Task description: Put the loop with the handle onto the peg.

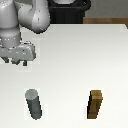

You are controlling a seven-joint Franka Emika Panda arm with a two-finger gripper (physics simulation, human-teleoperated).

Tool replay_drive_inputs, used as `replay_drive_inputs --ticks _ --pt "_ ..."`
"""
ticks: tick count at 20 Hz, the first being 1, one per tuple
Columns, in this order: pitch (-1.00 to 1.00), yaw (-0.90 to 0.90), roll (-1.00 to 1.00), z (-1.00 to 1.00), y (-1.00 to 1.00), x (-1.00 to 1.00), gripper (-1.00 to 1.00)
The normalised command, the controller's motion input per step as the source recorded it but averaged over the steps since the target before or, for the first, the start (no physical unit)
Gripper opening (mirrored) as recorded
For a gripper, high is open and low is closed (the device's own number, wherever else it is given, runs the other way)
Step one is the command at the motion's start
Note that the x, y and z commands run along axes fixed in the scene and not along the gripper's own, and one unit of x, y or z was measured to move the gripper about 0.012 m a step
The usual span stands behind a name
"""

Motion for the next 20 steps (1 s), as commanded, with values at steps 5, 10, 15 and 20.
replay_drive_inputs --ticks 5,10,15,20 --pt "0.0 0.0 0.0 0.0 0.0 -0.2 1.0" --pt "0.0 0.0 0.0 0.0 0.0 -0.2 -1.0" --pt "0.0 0.0 0.0 0.0 0.0 0.0 -1.0" --pt "0.0 0.0 0.0 0.0 0.0 0.0 -1.0"
